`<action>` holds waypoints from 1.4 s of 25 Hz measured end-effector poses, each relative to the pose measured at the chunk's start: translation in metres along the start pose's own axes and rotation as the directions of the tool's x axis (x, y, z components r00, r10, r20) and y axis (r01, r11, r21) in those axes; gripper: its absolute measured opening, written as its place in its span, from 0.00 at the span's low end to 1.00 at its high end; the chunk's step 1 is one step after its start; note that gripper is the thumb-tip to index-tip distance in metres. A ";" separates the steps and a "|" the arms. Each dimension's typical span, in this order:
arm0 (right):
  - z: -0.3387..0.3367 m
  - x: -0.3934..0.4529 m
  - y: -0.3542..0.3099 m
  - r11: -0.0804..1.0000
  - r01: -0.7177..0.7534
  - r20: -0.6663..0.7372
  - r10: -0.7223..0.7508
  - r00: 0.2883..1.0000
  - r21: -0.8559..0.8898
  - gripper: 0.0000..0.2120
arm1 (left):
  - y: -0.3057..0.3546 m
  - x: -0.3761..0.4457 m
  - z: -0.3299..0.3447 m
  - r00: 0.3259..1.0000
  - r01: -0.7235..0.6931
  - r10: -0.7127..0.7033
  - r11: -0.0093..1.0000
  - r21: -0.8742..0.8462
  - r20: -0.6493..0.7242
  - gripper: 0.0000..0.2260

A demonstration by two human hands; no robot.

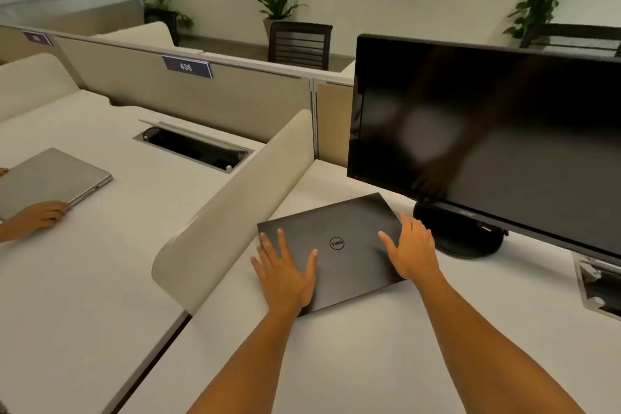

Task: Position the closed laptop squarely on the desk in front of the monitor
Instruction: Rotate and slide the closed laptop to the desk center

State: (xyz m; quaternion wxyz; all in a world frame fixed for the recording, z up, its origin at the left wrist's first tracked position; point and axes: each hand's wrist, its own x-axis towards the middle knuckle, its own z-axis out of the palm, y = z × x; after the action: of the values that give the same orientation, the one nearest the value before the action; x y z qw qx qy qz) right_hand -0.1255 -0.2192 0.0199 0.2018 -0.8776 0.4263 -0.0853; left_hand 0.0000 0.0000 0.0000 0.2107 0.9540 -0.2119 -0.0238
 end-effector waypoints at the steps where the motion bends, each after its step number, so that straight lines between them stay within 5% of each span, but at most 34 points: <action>1: 0.004 0.004 0.003 0.998 -0.060 0.036 0.059 0.998 0.030 0.38 | 0.001 0.000 0.001 0.995 0.094 -0.093 0.995 -0.036 0.023 0.42; 5: 0.004 0.018 0.008 0.943 -0.319 0.175 0.299 0.938 0.099 0.36 | 0.011 0.003 0.004 0.939 0.344 -0.341 0.929 -0.133 0.049 0.43; 12: 0.006 0.031 0.030 0.848 -0.441 0.289 0.361 0.887 0.294 0.37 | 0.025 0.028 -0.006 0.749 0.662 -0.632 0.711 -0.236 0.197 0.44; 16: 0.003 0.023 0.047 0.802 -0.467 0.366 0.336 0.868 0.372 0.29 | 0.012 0.037 -0.009 0.706 0.709 -0.663 0.656 -0.259 0.249 0.43; 21: -0.006 0.008 0.056 0.750 -0.555 0.454 0.379 0.807 0.360 0.37 | 0.010 0.034 -0.014 0.702 0.712 -0.659 0.657 -0.247 0.269 0.44; 29: -0.027 -0.047 0.085 0.772 -0.555 0.626 0.274 0.730 0.310 0.33 | -0.001 0.012 -0.023 0.689 0.719 -0.612 0.646 -0.257 0.390 0.53; 35: -0.035 -0.116 0.117 0.743 -0.482 0.567 0.169 0.806 0.464 0.49 | -0.005 -0.026 -0.027 0.675 0.702 -0.542 0.680 -0.211 0.500 0.52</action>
State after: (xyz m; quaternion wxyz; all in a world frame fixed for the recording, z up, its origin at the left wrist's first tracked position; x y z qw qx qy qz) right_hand -0.2924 -0.2035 0.0046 0.5761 -0.6706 0.4646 0.0506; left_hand -0.0176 0.0253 0.0218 0.3252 0.8801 0.1047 -0.3297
